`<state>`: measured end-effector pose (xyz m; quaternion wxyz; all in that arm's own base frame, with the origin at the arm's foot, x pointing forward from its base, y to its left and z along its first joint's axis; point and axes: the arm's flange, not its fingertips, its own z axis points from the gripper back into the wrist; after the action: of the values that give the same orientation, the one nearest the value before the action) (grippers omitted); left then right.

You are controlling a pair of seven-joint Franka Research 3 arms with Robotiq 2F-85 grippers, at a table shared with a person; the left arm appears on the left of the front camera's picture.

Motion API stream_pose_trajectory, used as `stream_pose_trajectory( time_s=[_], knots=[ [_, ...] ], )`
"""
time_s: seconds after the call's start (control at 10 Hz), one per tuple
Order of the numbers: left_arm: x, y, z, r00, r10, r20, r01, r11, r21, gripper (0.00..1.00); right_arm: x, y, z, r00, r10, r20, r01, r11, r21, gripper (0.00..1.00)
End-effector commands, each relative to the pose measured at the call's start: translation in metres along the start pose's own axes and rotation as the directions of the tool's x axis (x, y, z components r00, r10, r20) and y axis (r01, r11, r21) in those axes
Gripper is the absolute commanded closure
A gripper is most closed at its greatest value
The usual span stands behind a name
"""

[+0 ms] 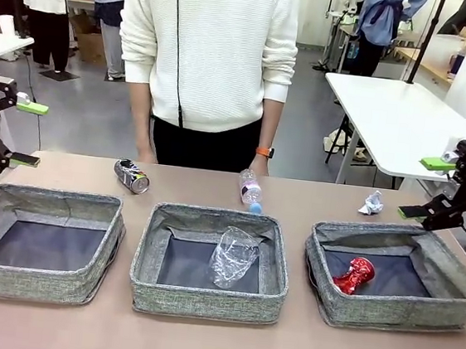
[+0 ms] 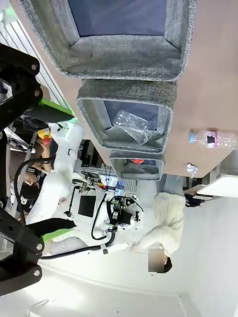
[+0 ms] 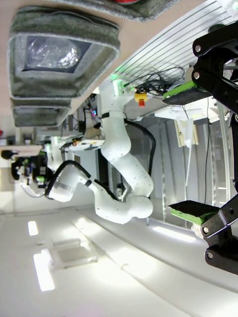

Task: Sort the waste into the appropriate baskets.
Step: Pick up the waste item pointed out by the person.

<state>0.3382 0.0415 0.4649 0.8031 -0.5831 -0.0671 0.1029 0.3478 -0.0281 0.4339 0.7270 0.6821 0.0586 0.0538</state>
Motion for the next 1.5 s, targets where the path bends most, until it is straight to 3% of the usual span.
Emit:
stream_pose_trajectory(
  time_s=[0.0,1.4],
  knots=[
    [-0.0001,0.0003,0.0069,1.0,-0.022,-0.006,0.022,1.0,0.001,0.0,0.0006,0.006,0.0005,1.0,-0.01,0.003,0.01,1.0,0.011,0.0],
    [-0.0001,0.0003,0.0069,1.0,-0.022,-0.006,0.022,1.0,0.001,0.0,0.0006,0.006,0.0005,1.0,-0.01,0.003,0.01,1.0,0.011,0.0]
  ],
)
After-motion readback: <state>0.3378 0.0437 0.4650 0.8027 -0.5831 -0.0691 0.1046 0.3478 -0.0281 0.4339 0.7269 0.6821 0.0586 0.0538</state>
